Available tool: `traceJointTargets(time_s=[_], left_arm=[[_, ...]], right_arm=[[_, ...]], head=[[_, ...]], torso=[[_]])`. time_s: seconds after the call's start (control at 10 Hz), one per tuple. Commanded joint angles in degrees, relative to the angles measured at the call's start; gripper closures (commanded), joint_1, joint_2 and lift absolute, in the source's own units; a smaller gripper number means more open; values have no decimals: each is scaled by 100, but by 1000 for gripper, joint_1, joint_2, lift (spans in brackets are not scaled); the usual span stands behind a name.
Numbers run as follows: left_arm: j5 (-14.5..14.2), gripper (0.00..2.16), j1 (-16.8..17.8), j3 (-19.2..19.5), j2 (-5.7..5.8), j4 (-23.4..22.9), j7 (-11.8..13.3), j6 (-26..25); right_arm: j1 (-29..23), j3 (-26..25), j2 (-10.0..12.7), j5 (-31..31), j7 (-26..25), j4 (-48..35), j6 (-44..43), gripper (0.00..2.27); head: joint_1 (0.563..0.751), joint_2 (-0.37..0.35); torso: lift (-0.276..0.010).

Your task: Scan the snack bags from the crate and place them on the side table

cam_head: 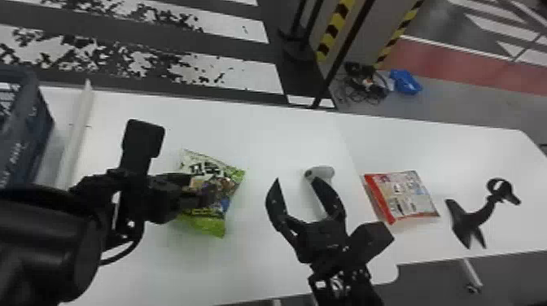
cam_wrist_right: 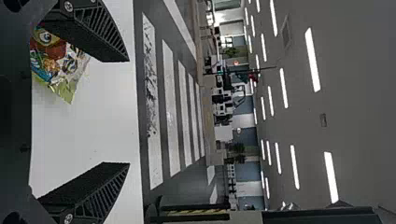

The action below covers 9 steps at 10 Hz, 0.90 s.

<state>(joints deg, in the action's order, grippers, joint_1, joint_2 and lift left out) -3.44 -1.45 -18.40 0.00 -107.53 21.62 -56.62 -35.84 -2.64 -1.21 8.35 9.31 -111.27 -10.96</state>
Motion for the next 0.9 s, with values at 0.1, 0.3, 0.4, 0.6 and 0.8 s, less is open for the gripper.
traceJointTargets(time_s=[0.1,0.3,0.4,0.6,0.8], left_arm=[[2,29,-330,135,-15,-365,-79,955],[54,33,-628,469,-15,-778,-264,1781],[19,33,-769,759,-15,-954,-290,1904],[-69,36,-1138,1436,0,-1235,-282,2660],[-315,39,-1551,2157,123,-1428,-290,3381]], right_arm=[[16,0,-2,97,0,-44,143,80],[-2,9,-11,114,9,-167,459,80],[-11,9,-20,158,9,-281,846,80],[-11,-9,-20,334,150,-475,1409,83],[7,-123,-20,756,308,-782,2692,97]], head=[[695,-322],[695,-305],[695,-278],[695,-222],[695,-119]], torso=[[-94],[-94],[-94],[-94],[-94]])
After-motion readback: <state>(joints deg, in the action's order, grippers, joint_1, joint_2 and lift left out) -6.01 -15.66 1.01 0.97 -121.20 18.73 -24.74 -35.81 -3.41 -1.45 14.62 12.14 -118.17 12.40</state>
